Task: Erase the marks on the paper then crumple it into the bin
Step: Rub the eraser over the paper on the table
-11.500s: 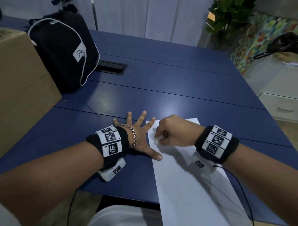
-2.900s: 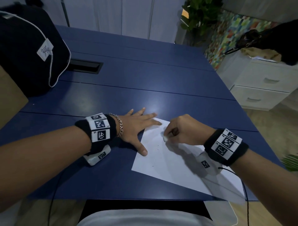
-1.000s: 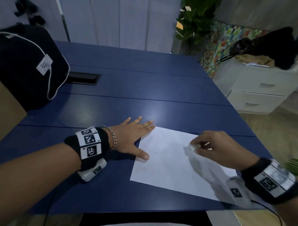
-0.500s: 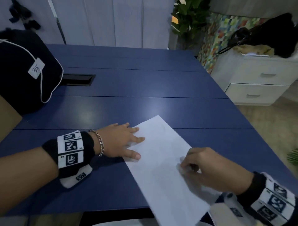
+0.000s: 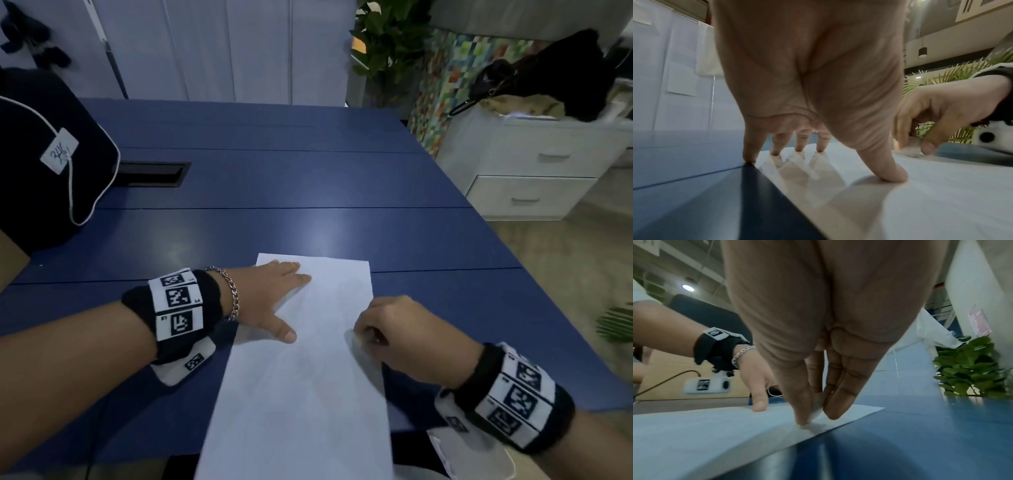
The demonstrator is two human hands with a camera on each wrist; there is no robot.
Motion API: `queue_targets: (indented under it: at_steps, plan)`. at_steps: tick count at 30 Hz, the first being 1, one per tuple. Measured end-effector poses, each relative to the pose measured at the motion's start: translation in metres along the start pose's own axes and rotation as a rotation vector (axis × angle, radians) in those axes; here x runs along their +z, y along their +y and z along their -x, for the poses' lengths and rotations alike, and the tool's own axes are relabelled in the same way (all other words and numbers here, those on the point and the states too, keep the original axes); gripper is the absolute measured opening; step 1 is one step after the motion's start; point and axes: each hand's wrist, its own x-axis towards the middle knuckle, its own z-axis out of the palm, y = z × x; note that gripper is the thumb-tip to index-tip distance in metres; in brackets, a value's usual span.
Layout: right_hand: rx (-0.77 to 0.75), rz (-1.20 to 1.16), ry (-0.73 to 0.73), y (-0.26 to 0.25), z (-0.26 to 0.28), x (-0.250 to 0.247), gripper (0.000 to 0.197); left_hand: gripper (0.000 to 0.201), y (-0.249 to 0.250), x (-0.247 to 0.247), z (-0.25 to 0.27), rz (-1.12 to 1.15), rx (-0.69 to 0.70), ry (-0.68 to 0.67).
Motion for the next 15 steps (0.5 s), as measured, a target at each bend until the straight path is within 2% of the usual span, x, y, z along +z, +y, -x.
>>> queue_targets:
  at_steps: [2, 4, 8, 11, 15]
  plan:
    - [-0.052, -0.019, -0.049, -0.007, 0.005, 0.005, 0.015, 0.131, 0.002, -0.004, 0.001, 0.009, 0.018, -0.031]
    - [-0.055, -0.021, -0.073, -0.008, 0.0, -0.001, 0.022, 0.128, 0.013, -0.005, 0.001, 0.039, -0.007, 0.013]
    - [0.026, -0.037, 0.068, 0.015, -0.033, -0.027, 0.012, 0.126, 0.039, -0.002, -0.009, 0.037, -0.018, 0.104]
    - [0.11, -0.033, 0.084, 0.035, -0.06, -0.037, 0.01, 0.137, 0.052, -0.001, -0.018, 0.049, -0.063, 0.051]
    - [0.147, -0.018, 0.071, 0.044, -0.083, -0.03, 0.013, 0.147, 0.06, 0.006, -0.026, 0.024, -0.134, -0.043]
